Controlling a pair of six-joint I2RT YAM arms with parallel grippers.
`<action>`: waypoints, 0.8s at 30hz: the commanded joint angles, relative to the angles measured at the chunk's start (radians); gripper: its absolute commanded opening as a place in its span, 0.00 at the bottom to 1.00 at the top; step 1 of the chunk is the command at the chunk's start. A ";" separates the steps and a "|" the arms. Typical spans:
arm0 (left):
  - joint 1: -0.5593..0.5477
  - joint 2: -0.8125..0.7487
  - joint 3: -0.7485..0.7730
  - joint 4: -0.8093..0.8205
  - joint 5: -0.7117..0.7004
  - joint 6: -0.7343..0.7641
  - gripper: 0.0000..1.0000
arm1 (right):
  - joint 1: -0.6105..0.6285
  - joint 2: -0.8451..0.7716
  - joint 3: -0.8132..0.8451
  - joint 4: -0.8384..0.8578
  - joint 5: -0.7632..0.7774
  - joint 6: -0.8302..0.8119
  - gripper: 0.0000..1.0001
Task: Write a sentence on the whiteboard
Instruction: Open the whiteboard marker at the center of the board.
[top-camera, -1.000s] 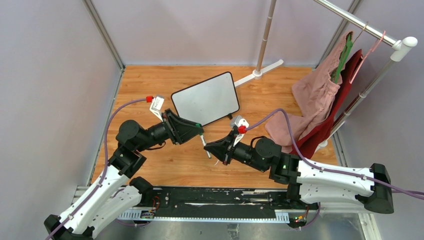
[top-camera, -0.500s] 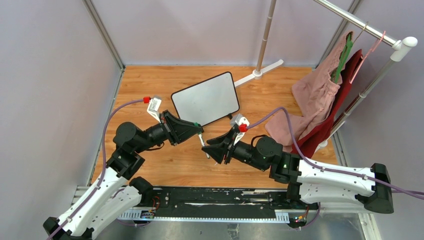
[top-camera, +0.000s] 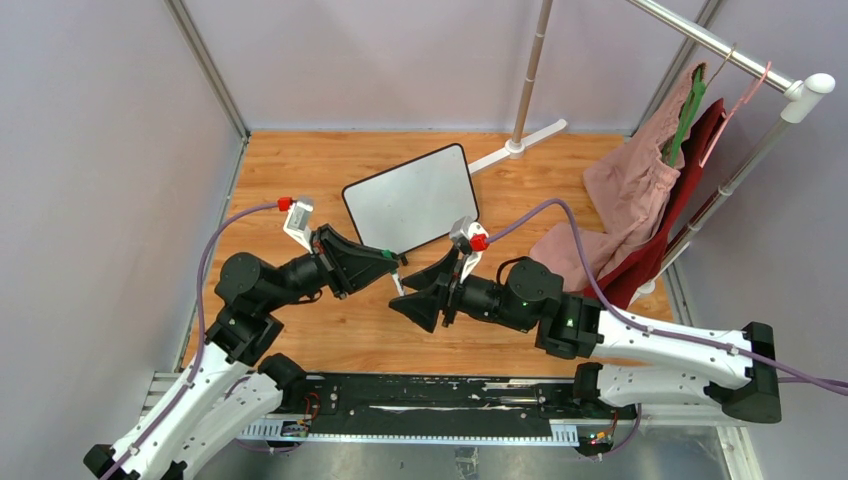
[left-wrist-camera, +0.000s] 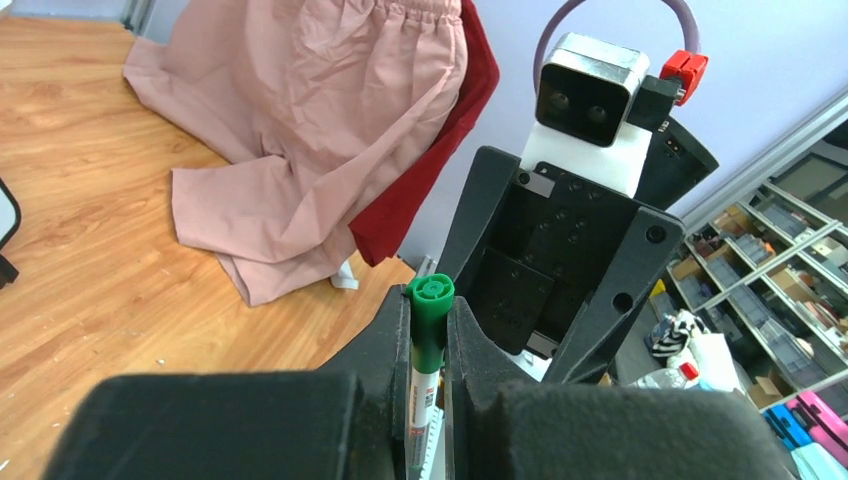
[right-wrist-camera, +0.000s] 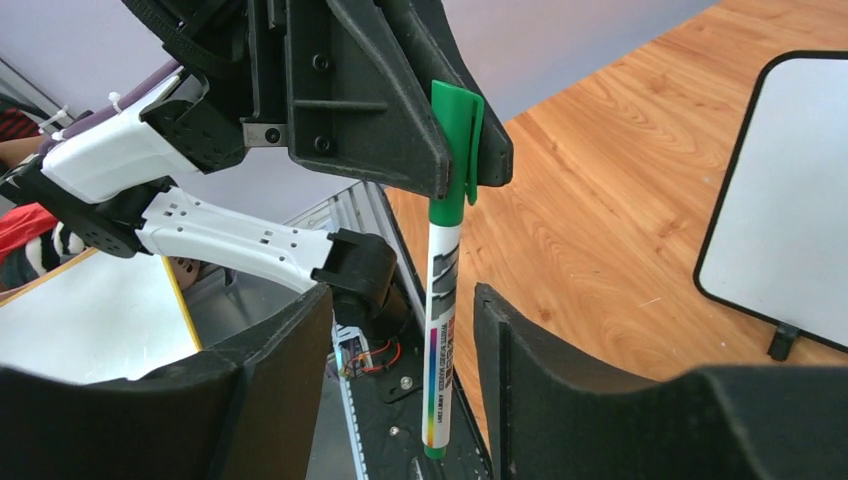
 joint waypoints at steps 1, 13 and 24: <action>-0.008 -0.026 0.016 0.023 0.027 0.011 0.00 | -0.005 0.035 0.063 -0.028 -0.053 0.031 0.56; -0.009 -0.056 0.014 0.022 0.038 0.008 0.00 | -0.022 0.066 0.070 -0.019 -0.028 0.073 0.40; -0.008 -0.091 0.048 0.023 -0.027 0.016 0.00 | -0.023 0.027 0.015 -0.038 -0.015 0.058 0.00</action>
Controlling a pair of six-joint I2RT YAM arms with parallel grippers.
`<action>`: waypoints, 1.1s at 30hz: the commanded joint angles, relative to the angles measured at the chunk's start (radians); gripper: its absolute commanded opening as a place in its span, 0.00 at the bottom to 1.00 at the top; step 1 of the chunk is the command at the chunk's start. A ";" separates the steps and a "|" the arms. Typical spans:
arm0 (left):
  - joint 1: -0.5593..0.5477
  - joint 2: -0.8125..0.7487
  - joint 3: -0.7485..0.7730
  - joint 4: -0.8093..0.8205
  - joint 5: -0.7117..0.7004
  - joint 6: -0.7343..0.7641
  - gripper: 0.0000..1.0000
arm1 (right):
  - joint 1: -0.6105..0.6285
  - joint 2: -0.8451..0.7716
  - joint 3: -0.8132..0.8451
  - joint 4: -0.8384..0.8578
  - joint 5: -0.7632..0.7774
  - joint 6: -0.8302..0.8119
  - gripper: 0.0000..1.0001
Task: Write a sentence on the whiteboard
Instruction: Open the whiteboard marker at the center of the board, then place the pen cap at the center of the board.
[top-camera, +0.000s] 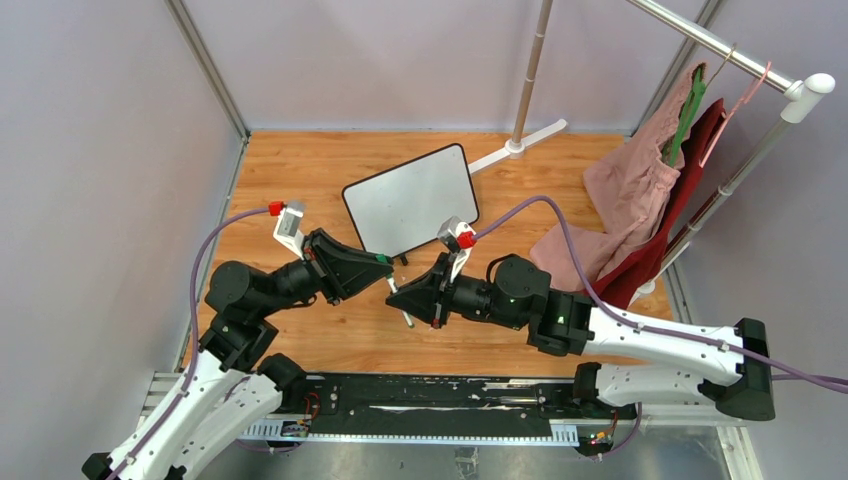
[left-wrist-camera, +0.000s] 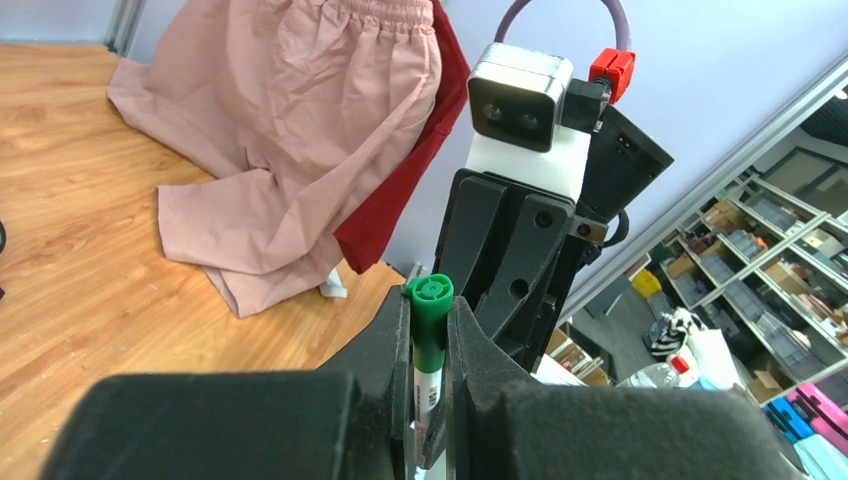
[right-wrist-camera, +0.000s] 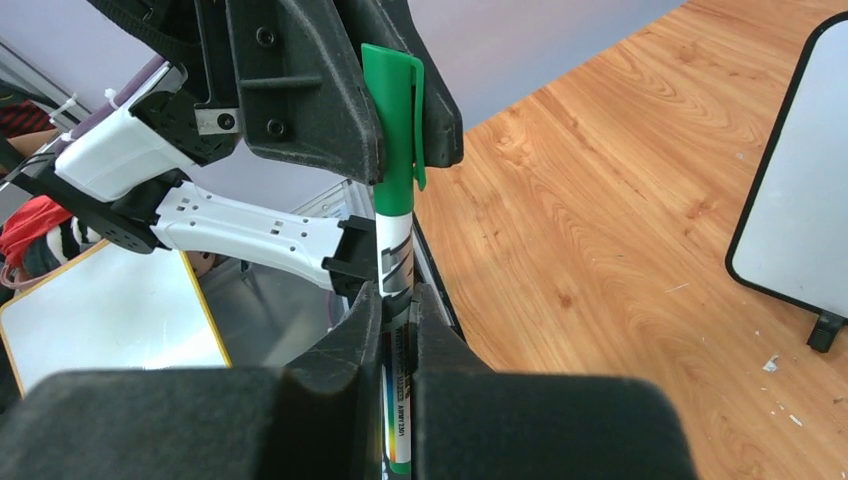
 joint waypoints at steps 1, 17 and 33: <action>-0.007 -0.042 0.054 0.019 -0.053 0.023 0.00 | -0.010 -0.047 -0.041 -0.009 0.023 0.007 0.00; -0.008 -0.038 0.192 -0.114 -0.333 0.108 0.00 | -0.008 -0.193 -0.182 -0.065 0.086 0.042 0.00; -0.030 0.207 0.127 -0.633 -0.389 0.271 0.00 | -0.008 -0.513 -0.142 -0.688 0.635 -0.053 0.00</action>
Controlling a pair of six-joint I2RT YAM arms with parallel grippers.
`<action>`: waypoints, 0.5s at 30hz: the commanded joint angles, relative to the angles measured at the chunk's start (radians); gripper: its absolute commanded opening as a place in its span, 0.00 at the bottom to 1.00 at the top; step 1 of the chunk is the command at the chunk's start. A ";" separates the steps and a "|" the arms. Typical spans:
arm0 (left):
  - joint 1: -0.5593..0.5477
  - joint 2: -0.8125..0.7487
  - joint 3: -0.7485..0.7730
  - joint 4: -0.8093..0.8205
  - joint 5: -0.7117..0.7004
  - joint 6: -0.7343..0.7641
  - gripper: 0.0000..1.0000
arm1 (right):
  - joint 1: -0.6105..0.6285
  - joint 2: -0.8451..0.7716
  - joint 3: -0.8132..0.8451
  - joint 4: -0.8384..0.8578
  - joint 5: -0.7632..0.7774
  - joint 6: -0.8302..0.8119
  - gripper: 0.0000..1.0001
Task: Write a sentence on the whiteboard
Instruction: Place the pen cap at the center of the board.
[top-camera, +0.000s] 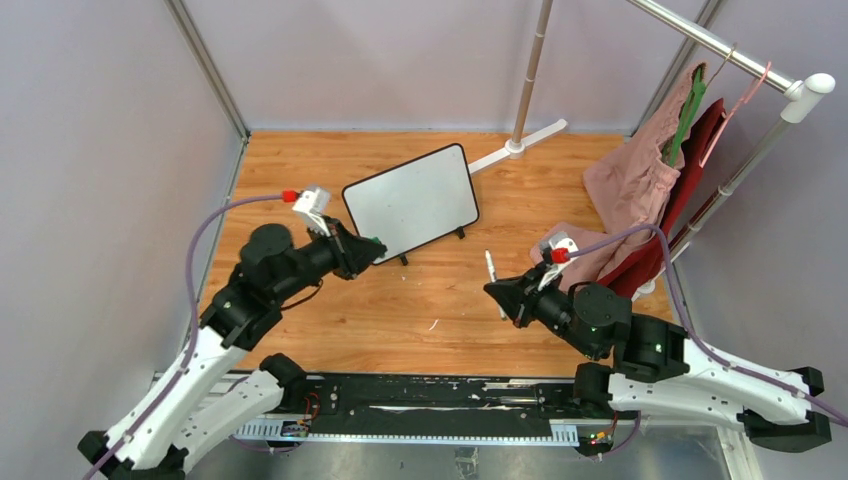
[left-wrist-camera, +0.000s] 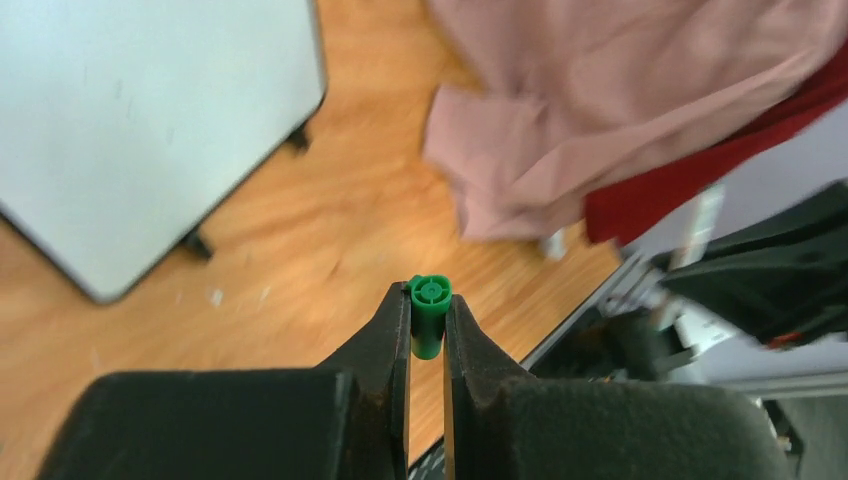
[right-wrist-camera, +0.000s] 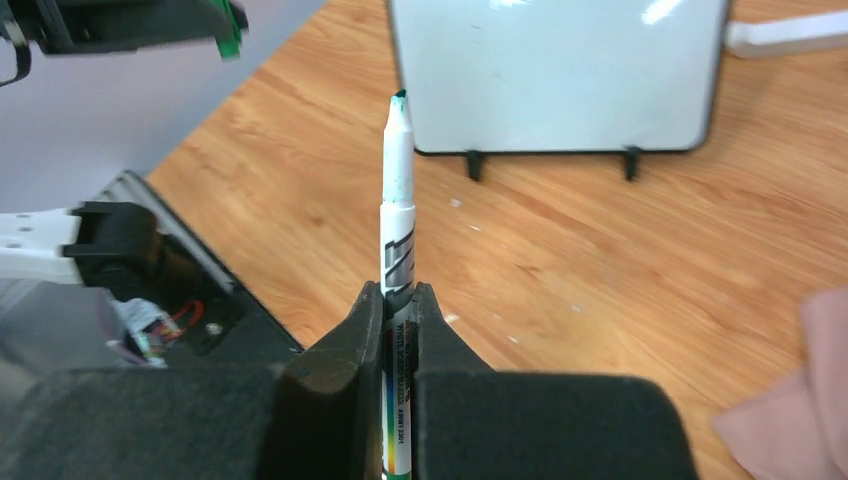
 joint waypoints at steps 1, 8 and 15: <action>-0.042 0.089 -0.089 -0.153 -0.049 0.032 0.00 | -0.008 -0.051 -0.011 -0.207 0.194 -0.010 0.00; -0.312 0.327 -0.055 -0.192 -0.346 0.018 0.00 | -0.008 -0.014 -0.068 -0.234 0.212 0.028 0.00; -0.335 0.536 -0.133 -0.060 -0.369 -0.110 0.00 | -0.008 0.013 -0.097 -0.228 0.176 0.053 0.00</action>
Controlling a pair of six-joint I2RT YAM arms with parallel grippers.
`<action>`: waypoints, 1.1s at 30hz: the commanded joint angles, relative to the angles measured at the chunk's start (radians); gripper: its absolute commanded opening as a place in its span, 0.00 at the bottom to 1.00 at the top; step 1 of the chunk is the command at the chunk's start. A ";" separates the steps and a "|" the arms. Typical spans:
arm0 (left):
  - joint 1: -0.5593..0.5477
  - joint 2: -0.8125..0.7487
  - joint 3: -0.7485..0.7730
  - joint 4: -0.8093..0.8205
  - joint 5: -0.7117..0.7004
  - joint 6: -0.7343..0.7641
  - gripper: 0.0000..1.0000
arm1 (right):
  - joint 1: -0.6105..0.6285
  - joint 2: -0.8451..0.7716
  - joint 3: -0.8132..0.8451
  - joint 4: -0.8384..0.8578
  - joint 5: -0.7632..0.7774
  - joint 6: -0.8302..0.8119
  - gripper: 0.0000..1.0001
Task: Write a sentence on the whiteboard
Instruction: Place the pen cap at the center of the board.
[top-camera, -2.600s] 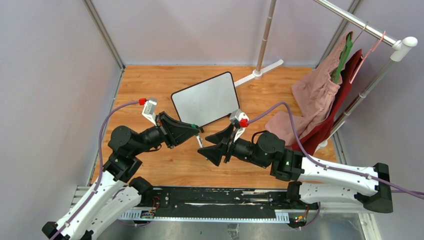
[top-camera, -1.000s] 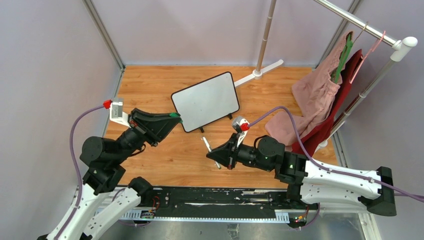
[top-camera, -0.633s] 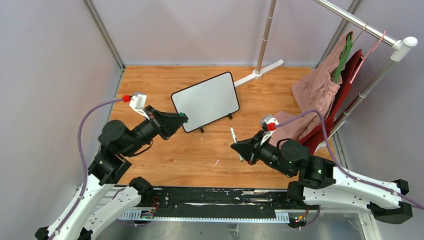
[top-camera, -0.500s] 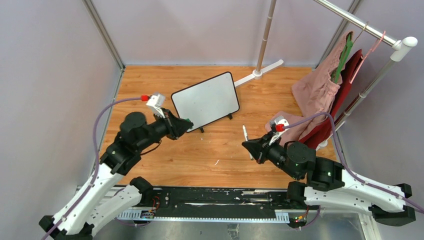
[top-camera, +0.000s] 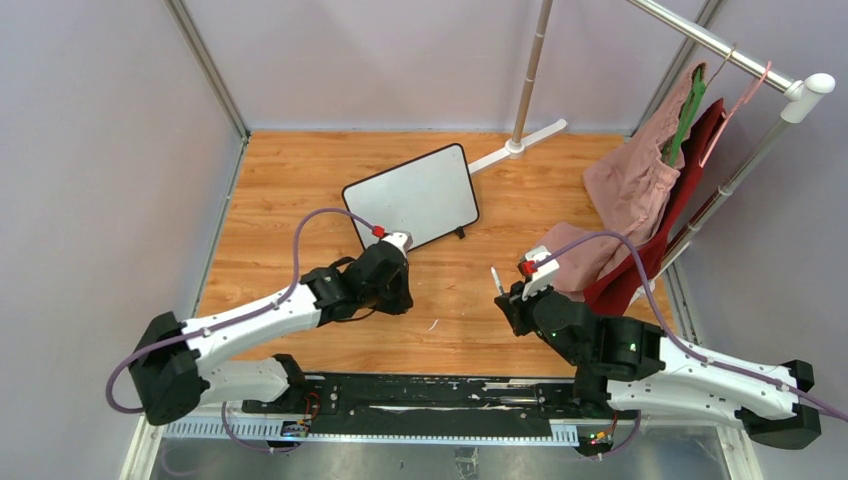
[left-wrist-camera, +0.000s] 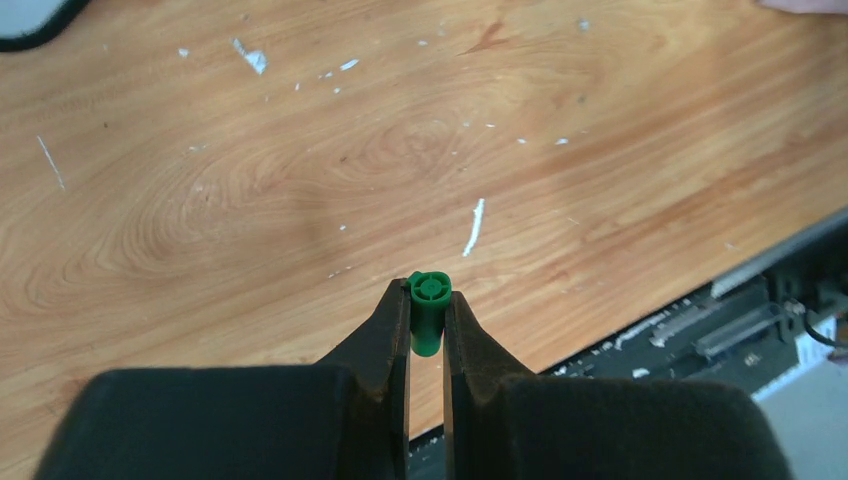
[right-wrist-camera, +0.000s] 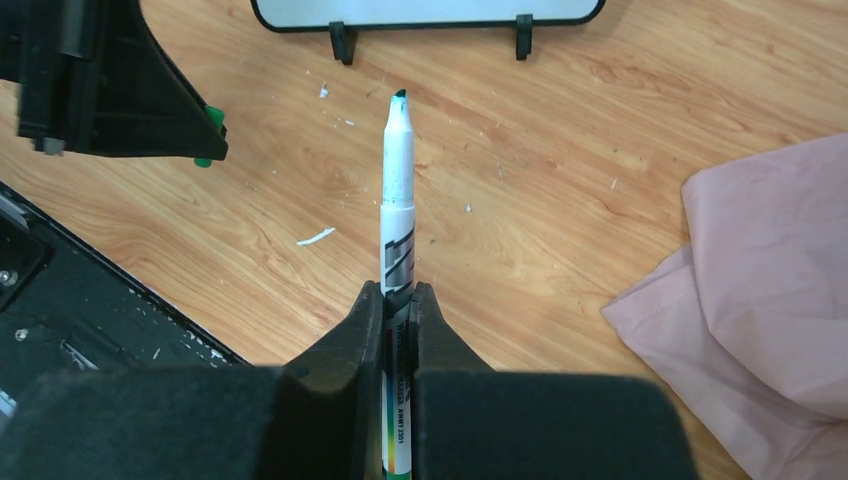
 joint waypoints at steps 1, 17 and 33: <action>-0.015 0.083 -0.047 0.114 -0.068 -0.098 0.00 | -0.008 -0.008 -0.021 -0.007 -0.001 0.031 0.00; -0.076 0.364 -0.017 0.241 -0.115 -0.148 0.05 | -0.008 -0.036 -0.041 -0.010 -0.011 0.024 0.00; -0.095 0.355 -0.021 0.239 -0.108 -0.156 0.47 | -0.008 -0.034 -0.028 -0.024 -0.011 0.030 0.00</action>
